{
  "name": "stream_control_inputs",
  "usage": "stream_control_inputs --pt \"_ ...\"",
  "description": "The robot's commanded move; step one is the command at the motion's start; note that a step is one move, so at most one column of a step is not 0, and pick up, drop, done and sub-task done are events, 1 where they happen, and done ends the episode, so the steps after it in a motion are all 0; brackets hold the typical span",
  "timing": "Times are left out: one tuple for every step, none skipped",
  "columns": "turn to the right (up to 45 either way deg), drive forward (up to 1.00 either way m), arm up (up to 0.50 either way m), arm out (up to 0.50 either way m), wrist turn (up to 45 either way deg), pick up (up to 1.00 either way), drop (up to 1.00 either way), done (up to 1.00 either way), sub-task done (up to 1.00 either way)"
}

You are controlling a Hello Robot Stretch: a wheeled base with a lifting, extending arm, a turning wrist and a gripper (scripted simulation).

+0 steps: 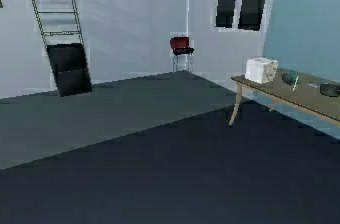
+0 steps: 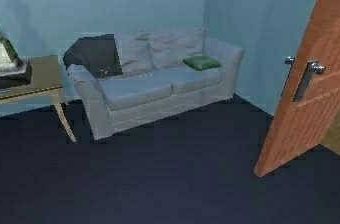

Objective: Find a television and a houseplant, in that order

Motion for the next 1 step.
stream_control_inputs --pt "0.0 0.35 0.00 0.00 0.0 0.00 0.00 0.00 0.00"
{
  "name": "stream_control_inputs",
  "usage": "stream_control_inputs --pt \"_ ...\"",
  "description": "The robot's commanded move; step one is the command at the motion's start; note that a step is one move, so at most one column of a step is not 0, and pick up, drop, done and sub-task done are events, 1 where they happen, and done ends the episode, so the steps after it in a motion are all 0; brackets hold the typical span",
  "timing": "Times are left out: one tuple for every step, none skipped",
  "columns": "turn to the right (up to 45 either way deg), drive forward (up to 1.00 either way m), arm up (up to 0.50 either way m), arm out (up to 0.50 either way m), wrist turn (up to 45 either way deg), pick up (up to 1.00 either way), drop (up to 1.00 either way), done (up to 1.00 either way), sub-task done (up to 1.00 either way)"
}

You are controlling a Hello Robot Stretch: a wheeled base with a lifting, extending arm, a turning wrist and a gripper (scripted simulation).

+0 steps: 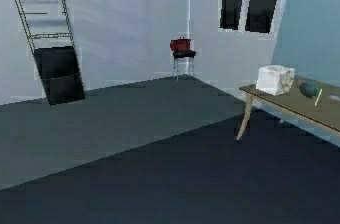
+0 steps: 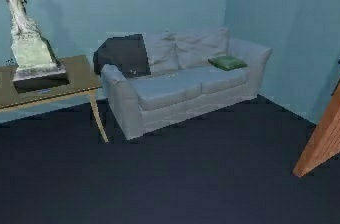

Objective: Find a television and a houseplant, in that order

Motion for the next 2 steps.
stream_control_inputs --pt "-27.0 0.00 0.00 0.00 0.0 0.00 0.00 0.00 0.00" --pt "0.0 0.50 0.00 0.00 0.0 0.00 0.00 0.00 0.00"
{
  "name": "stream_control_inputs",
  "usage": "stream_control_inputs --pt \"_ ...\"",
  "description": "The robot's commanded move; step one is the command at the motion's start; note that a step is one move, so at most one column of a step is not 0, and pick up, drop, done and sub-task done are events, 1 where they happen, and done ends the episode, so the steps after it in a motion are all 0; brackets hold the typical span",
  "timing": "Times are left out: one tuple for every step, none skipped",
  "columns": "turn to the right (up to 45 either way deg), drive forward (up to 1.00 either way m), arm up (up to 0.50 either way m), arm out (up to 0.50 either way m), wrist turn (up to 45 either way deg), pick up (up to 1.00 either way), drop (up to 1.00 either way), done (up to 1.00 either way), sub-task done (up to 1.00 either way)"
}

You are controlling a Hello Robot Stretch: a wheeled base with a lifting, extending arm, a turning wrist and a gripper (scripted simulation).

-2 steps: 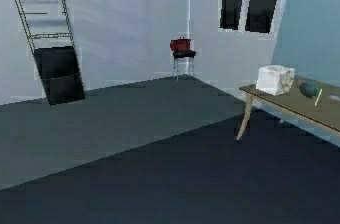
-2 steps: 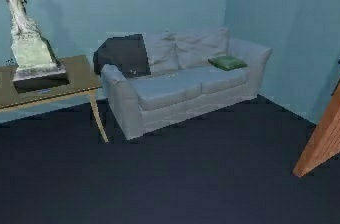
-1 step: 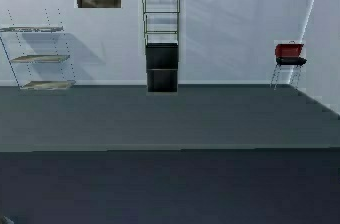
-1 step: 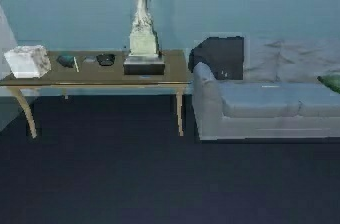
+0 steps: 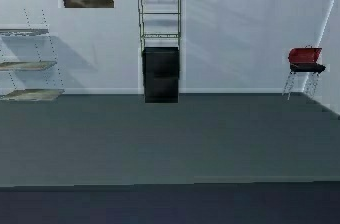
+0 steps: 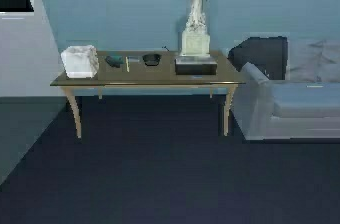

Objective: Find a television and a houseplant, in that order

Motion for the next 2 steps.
stream_control_inputs --pt "-36.0 0.00 0.00 0.00 0.0 0.00 0.00 0.00 0.00" --pt "0.0 1.00 0.00 0.00 0.0 0.00 0.00 0.00 0.00"
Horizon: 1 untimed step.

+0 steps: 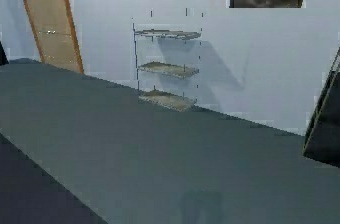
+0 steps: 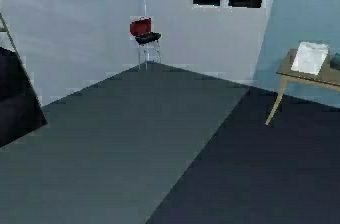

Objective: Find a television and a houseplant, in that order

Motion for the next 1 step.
stream_control_inputs --pt "-24.0 0.00 0.00 0.00 0.0 0.00 0.00 0.00 0.00"
